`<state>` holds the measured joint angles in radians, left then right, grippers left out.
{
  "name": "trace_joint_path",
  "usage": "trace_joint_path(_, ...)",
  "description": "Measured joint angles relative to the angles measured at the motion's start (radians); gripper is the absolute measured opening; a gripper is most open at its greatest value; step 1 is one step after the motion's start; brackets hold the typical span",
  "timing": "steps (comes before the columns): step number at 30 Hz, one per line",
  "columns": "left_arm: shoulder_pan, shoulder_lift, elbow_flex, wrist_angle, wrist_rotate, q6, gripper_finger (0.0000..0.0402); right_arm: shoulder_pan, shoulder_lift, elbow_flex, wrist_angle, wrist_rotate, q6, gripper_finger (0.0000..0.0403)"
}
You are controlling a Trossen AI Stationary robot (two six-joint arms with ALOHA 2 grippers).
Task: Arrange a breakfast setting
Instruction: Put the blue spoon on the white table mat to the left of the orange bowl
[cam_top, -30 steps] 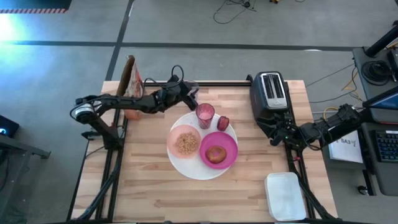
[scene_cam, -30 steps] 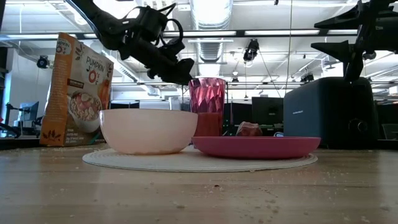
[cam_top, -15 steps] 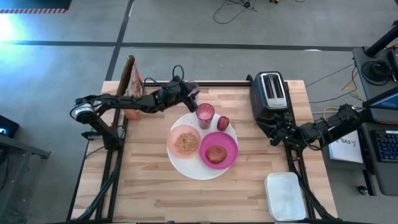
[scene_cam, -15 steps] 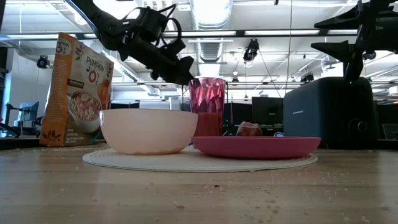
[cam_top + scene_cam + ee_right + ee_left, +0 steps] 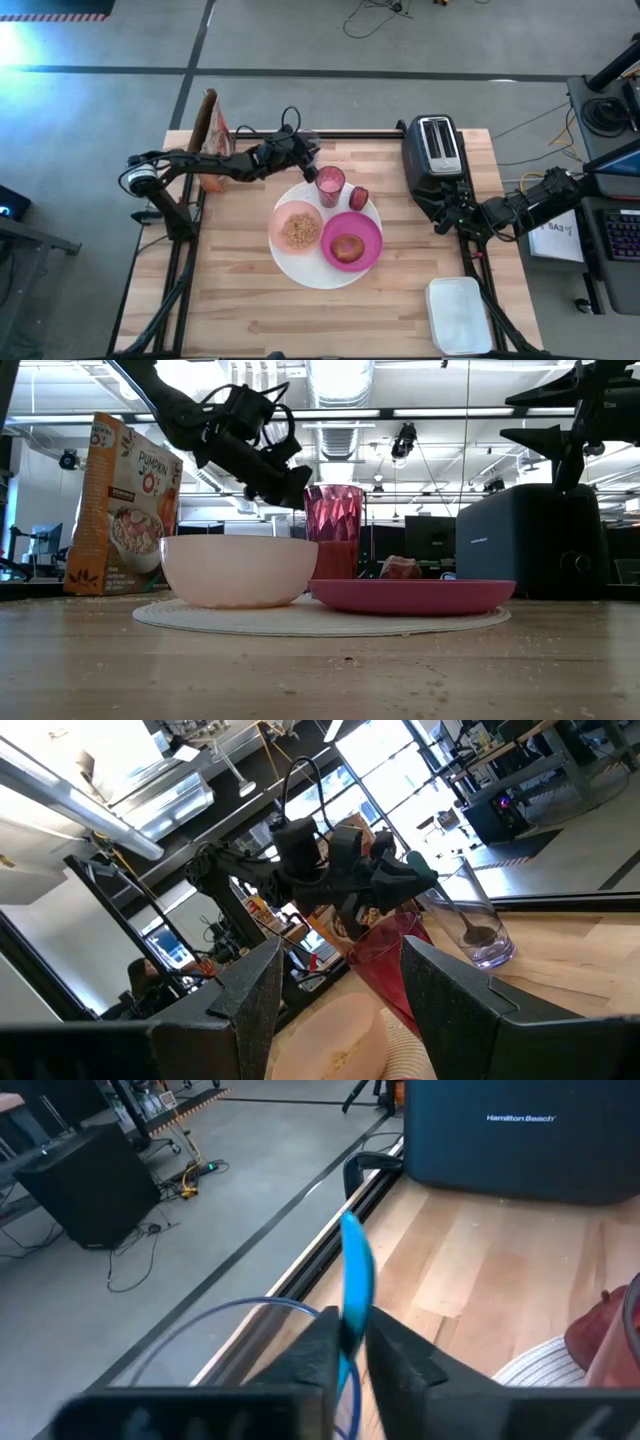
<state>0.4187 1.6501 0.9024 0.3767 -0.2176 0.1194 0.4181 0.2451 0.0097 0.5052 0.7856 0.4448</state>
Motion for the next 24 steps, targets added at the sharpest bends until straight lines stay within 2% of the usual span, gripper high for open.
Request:
trace_joint_path(3,0.003,-0.004,0.000,0.003,0.000,0.001,0.0006,0.000,0.000,0.000,0.000,0.000,0.000,0.0192)
trace_joint_path(14,0.011,-0.016,0.002,0.008,0.000,0.004,0.0001,0.000,0.000,0.000,0.000,0.000,0.000,0.0192)
trace_joint_path(20,0.014,-0.067,0.002,0.010,0.001,0.067,0.0001,0.000,0.000,0.000,0.000,0.000,0.000,0.0192)
trace_joint_path(24,0.014,-0.115,0.002,-0.003,0.056,0.129,0.0001,0.000,0.000,0.000,0.000,0.000,0.000,0.0192)
